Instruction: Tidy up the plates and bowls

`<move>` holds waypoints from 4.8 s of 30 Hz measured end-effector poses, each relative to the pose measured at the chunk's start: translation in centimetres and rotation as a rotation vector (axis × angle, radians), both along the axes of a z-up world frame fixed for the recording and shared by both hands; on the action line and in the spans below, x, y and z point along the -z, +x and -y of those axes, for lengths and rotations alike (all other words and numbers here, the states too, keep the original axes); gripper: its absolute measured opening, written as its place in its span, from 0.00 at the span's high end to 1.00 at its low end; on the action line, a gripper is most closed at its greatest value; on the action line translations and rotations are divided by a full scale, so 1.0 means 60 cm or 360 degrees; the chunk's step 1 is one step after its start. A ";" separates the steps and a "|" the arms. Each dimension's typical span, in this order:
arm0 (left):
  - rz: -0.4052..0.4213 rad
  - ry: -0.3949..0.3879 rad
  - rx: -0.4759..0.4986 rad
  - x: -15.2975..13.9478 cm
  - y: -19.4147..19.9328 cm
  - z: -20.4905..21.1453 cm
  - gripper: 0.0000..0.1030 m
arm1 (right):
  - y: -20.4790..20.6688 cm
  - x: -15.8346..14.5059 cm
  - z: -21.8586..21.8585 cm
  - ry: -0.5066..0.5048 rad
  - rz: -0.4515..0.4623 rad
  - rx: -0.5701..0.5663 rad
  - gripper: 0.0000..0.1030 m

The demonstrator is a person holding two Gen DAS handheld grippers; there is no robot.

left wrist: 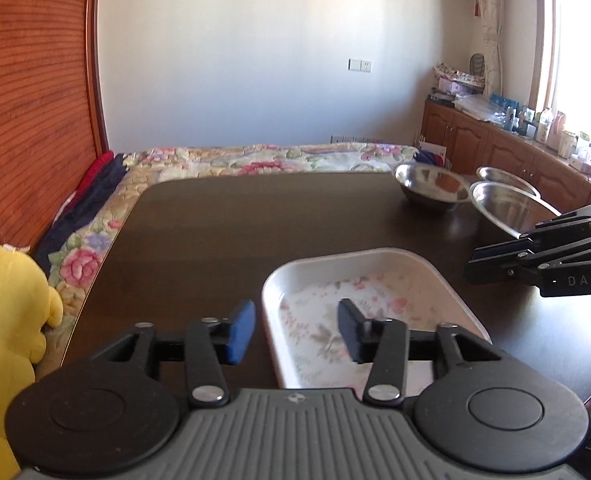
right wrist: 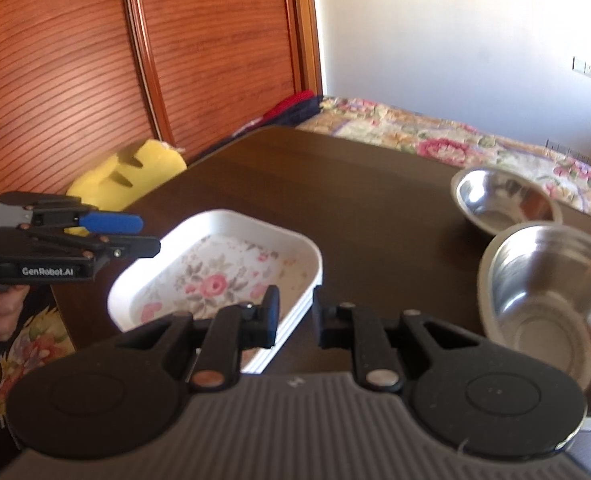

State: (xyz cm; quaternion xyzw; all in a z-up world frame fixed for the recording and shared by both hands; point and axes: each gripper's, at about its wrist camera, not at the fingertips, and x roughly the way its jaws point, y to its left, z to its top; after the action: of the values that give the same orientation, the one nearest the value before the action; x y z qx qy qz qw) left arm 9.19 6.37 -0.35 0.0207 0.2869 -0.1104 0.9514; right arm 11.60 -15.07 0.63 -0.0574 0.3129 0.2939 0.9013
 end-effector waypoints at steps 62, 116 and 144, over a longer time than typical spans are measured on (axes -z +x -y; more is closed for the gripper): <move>-0.0080 -0.0139 0.0350 0.025 0.155 0.334 0.12 | 0.062 0.050 0.332 0.0183 0.0265 0.0465 0.04; -0.0064 -0.0251 0.0332 0.004 0.110 0.295 0.76 | 0.026 0.033 0.297 0.0159 0.0208 0.0454 0.67; -0.0086 -0.0186 0.0376 0.025 0.023 0.239 0.75 | -0.049 0.047 0.235 0.0072 0.0158 0.0397 0.67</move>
State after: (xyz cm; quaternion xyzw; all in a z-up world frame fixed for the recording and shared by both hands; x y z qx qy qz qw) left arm 10.56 -7.96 -1.88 -0.0040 0.3010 -0.2386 0.9233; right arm 8.64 -29.19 -2.21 -0.0121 0.2659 0.1835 0.9463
